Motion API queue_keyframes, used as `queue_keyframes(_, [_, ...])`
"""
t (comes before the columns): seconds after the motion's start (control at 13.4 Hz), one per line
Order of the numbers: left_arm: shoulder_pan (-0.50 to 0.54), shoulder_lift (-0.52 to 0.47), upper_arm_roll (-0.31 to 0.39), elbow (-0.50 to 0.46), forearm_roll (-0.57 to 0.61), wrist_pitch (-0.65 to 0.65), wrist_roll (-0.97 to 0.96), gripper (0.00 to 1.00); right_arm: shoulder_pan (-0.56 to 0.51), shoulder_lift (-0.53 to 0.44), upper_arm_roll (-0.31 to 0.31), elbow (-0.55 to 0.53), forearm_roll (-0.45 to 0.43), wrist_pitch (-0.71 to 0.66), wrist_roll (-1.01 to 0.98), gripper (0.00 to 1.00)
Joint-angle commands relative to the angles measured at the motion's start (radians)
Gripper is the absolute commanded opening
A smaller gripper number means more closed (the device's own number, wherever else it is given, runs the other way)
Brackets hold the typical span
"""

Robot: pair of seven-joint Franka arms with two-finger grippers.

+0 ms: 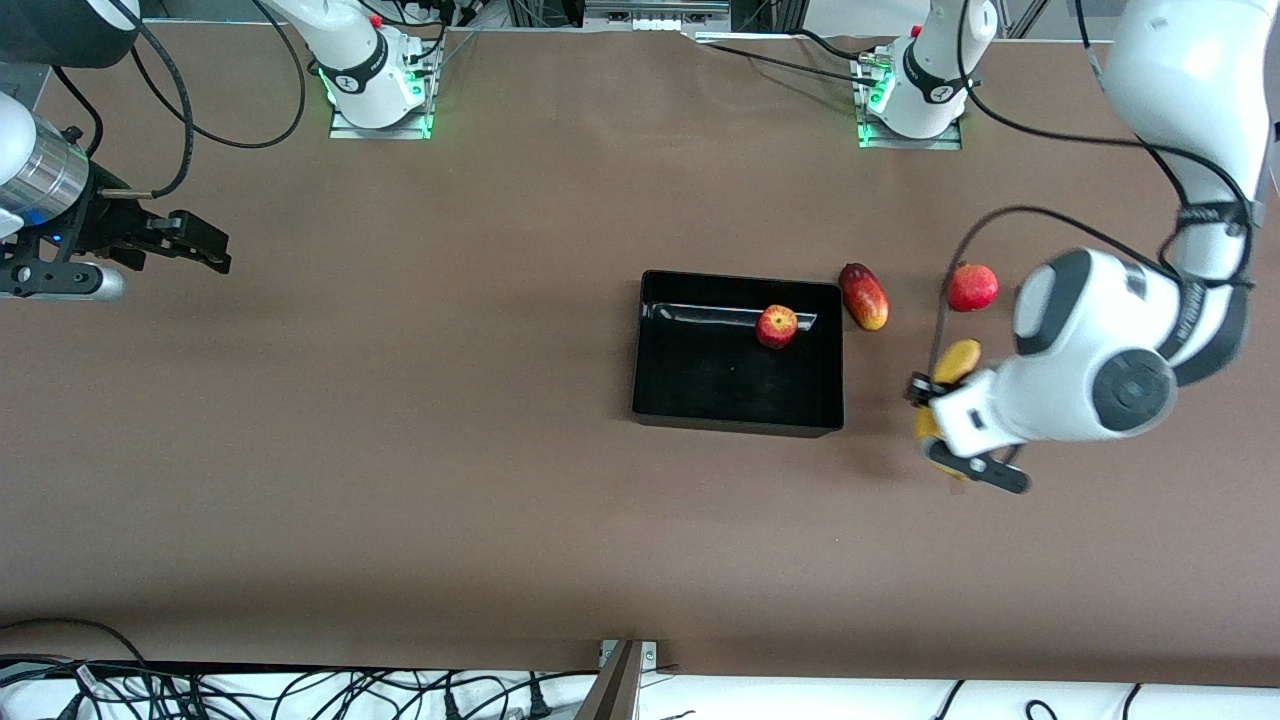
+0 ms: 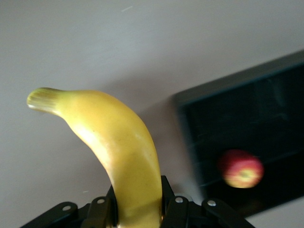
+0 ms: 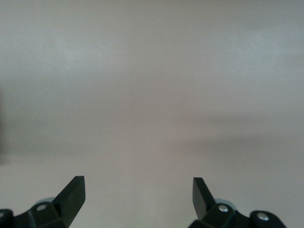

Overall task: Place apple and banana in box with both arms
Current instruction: 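Carry the banana into the black box and lower it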

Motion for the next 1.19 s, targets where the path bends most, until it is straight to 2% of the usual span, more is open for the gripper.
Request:
queue_keyframes(0.0, [-0.158, 0.048, 0.011, 0.05, -0.055, -0.019, -0.176, 0.0, -0.01, 0.002, 0.008, 0.009, -0.011, 0.0, -0.002, 1.0])
queue_keyframes(0.15, [-0.249, 0.064, 0.012, 0.05, -0.061, 0.033, -0.333, 0.0, -0.01, 0.003, 0.008, 0.009, -0.011, 0.0, -0.002, 1.0])
queue_keyframes(0.37, [-0.314, 0.098, 0.012, 0.03, -0.084, 0.119, -0.444, 0.0, -0.01, 0.002, 0.008, 0.009, -0.011, 0.0, -0.002, 1.0])
queue_keyframes(0.52, [-0.366, 0.104, 0.022, -0.03, -0.061, 0.176, -0.519, 0.0, -0.01, 0.002, 0.008, 0.009, -0.011, 0.0, -0.002, 1.0])
queue_keyframes(0.89, [-0.384, 0.144, 0.023, -0.082, -0.054, 0.22, -0.54, 0.0, -0.01, 0.002, 0.008, 0.009, -0.011, 0.001, -0.002, 1.0])
queue_keyframes(1.12, [-0.392, 0.159, 0.028, -0.097, -0.006, 0.228, -0.54, 0.0, -0.01, 0.002, 0.008, 0.009, -0.011, 0.001, -0.002, 1.0])
